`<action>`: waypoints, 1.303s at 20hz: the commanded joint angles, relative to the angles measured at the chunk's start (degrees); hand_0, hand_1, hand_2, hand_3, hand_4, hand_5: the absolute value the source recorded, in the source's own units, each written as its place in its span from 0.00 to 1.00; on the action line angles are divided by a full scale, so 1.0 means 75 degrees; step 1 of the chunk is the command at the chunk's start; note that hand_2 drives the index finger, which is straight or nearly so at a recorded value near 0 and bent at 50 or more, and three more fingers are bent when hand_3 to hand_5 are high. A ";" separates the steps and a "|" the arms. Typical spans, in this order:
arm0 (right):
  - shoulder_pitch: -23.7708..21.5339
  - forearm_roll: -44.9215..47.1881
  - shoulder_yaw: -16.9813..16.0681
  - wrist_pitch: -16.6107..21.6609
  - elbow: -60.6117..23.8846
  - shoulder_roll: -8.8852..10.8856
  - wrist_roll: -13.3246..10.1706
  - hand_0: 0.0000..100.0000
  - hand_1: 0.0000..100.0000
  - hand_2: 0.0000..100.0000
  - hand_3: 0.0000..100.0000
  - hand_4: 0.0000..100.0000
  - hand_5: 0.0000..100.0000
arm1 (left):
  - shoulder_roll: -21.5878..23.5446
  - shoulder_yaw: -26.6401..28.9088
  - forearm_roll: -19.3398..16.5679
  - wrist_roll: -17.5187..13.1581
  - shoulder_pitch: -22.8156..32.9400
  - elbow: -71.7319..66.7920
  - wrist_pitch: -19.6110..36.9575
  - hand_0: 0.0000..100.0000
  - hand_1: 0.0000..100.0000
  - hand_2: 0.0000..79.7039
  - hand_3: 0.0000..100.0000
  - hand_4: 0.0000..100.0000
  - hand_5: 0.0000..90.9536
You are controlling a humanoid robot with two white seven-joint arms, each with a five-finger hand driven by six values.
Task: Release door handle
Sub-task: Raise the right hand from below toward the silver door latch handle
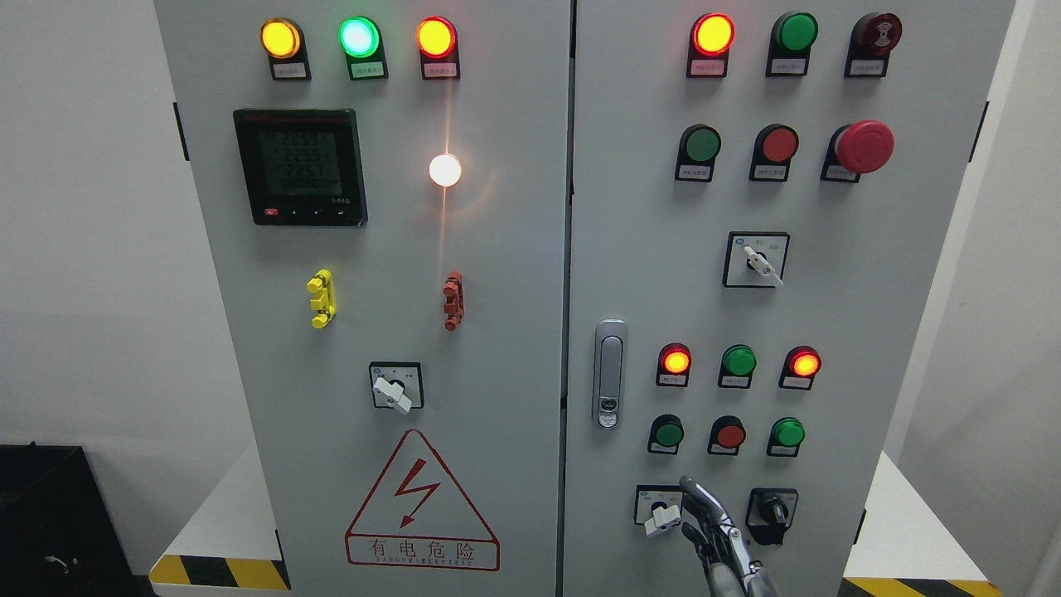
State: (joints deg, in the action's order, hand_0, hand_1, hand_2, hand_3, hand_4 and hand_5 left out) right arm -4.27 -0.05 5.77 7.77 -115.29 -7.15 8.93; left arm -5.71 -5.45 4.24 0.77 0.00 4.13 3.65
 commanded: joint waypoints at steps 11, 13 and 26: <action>-0.0029 0.0124 -0.0008 -0.0005 -0.0003 0.0003 -0.0042 0.36 0.11 0.00 0.30 0.35 0.25 | 0.0000 0.0000 -0.0003 0.0002 0.0129 0.0000 -0.0006 0.12 0.56 0.00 0.00 0.00 0.00; -0.0029 0.0077 -0.0019 0.0007 -0.0015 0.0027 -0.0042 0.35 0.19 0.00 0.51 0.58 0.46 | 0.0000 0.0000 0.0009 0.0002 0.0129 0.0000 -0.0006 0.12 0.56 0.00 0.00 0.00 0.00; 0.0229 -0.3271 0.0004 0.0042 -0.0121 0.0003 -0.0826 0.47 0.38 0.05 1.00 1.00 1.00 | 0.0000 0.0000 0.0009 0.0002 0.0129 0.0000 -0.0006 0.12 0.56 0.00 0.00 0.00 0.00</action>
State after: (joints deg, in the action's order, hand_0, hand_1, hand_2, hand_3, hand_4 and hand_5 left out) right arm -3.74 -14.13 5.67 8.11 -115.87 -7.12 4.79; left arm -5.71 -5.45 4.24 0.77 0.00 4.13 3.65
